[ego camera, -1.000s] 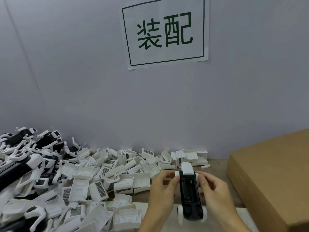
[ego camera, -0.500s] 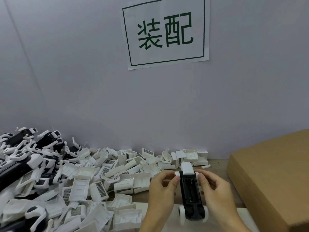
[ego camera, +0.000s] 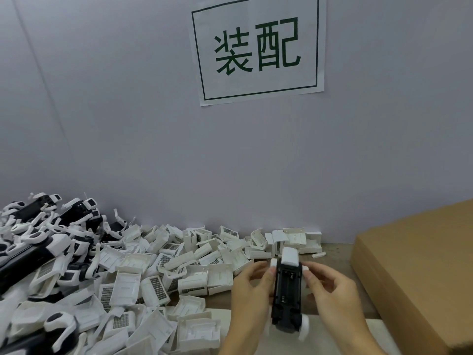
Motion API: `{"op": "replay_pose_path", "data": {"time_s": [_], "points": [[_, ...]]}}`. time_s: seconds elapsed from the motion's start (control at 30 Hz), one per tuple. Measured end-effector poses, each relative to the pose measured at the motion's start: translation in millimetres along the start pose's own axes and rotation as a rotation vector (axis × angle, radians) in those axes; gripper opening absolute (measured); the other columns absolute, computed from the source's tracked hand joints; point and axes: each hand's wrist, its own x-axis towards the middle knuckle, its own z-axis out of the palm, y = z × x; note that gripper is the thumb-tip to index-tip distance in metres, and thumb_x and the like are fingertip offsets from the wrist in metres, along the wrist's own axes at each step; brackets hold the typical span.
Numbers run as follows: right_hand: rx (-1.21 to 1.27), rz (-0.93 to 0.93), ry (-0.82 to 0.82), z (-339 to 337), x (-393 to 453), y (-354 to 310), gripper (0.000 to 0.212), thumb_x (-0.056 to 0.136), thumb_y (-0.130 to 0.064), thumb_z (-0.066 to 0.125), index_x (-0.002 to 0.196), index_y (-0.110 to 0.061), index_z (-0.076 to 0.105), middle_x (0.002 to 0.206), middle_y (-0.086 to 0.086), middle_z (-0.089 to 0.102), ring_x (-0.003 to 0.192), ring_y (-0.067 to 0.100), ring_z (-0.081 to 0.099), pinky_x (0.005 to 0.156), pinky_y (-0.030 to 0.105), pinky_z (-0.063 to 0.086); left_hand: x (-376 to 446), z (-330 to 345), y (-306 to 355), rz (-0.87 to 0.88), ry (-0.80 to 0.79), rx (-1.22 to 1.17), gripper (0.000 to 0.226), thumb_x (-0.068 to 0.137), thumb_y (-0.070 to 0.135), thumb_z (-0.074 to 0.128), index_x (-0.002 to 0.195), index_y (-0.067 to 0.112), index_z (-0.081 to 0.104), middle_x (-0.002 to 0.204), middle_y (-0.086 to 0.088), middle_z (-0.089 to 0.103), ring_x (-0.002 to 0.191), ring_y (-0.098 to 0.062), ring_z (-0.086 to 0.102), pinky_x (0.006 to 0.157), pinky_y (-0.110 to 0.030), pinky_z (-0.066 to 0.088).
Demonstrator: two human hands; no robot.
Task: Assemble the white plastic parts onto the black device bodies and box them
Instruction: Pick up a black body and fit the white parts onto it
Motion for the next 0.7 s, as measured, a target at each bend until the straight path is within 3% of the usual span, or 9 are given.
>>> {"op": "replay_pose_path", "data": {"time_s": [0.07,0.13,0.2,0.27,0.37,0.47,0.57,0.7], "points": [[0.022,-0.019,0.076,-2,2,0,0.021,0.092,-0.009,0.068,0.092,-0.029,0.074,0.087,-0.01,0.077,0.086,0.009,0.07,0.067,0.025,0.058,-2,1,2,-0.022,0.019,0.109,0.016,0.094,0.038,0.067,0.098,0.022,0.067,0.099,0.002,0.07,0.094,-0.012,0.066,0.08,-0.026,0.053],[0.109,-0.021,0.089,-4,4,-1,0.022,0.089,-0.006,0.07,0.091,-0.028,0.074,0.086,-0.011,0.077,0.083,0.004,0.072,0.058,0.017,0.057,-4,1,5,-0.086,-0.113,0.113,0.031,0.094,0.049,0.062,0.097,0.02,0.072,0.091,0.004,0.074,0.087,-0.008,0.068,0.073,-0.021,0.05],[0.227,0.035,0.017,-3,4,-1,0.022,0.082,-0.004,0.075,0.096,-0.022,0.075,0.09,-0.005,0.079,0.085,0.007,0.074,0.06,0.017,0.058,-6,3,7,-0.16,-0.312,0.019,0.03,0.093,0.047,0.064,0.095,0.02,0.077,0.09,0.002,0.078,0.087,-0.01,0.073,0.07,-0.017,0.052],[0.359,0.11,-0.067,0,3,-2,0.029,0.075,-0.01,0.075,0.103,-0.015,0.074,0.095,0.004,0.079,0.089,0.019,0.076,0.068,0.026,0.063,-7,4,8,-0.193,-0.378,-0.093,0.02,0.091,0.036,0.071,0.1,0.019,0.078,0.093,-0.008,0.079,0.091,-0.02,0.075,0.074,-0.024,0.057],[0.331,0.082,-0.009,3,2,0,0.021,0.088,-0.007,0.068,0.107,-0.014,0.072,0.097,0.004,0.079,0.092,0.018,0.076,0.073,0.036,0.061,-3,2,9,-0.229,-0.223,-0.325,0.019,0.09,0.023,0.073,0.097,0.005,0.074,0.083,-0.015,0.076,0.076,-0.027,0.074,0.074,-0.037,0.059],[0.09,0.027,-0.02,4,0,3,0.025,0.095,0.002,0.06,0.098,-0.019,0.073,0.089,-0.002,0.079,0.085,0.011,0.075,0.068,0.026,0.053,4,-11,18,-0.293,-0.023,-0.72,0.012,0.085,0.015,0.072,0.083,0.004,0.068,0.069,-0.012,0.068,0.061,-0.024,0.067,0.065,-0.036,0.058],[-0.164,-0.035,-0.12,9,-6,5,0.034,0.092,0.007,0.062,0.091,-0.024,0.073,0.082,-0.005,0.078,0.085,0.01,0.072,0.073,0.017,0.054,6,-28,29,-0.273,0.002,-1.005,0.012,0.076,0.022,0.072,0.073,0.011,0.068,0.07,-0.005,0.067,0.062,-0.018,0.068,0.058,-0.03,0.055],[-0.474,-0.111,-0.259,27,-14,0,0.039,0.09,0.002,0.064,0.09,-0.037,0.069,0.084,-0.011,0.074,0.083,0.005,0.067,0.071,0.012,0.05,3,-42,41,-0.28,0.051,-1.14,0.027,0.082,0.03,0.069,0.06,0.014,0.073,0.069,-0.007,0.071,0.053,-0.014,0.069,0.058,-0.026,0.048]]}}
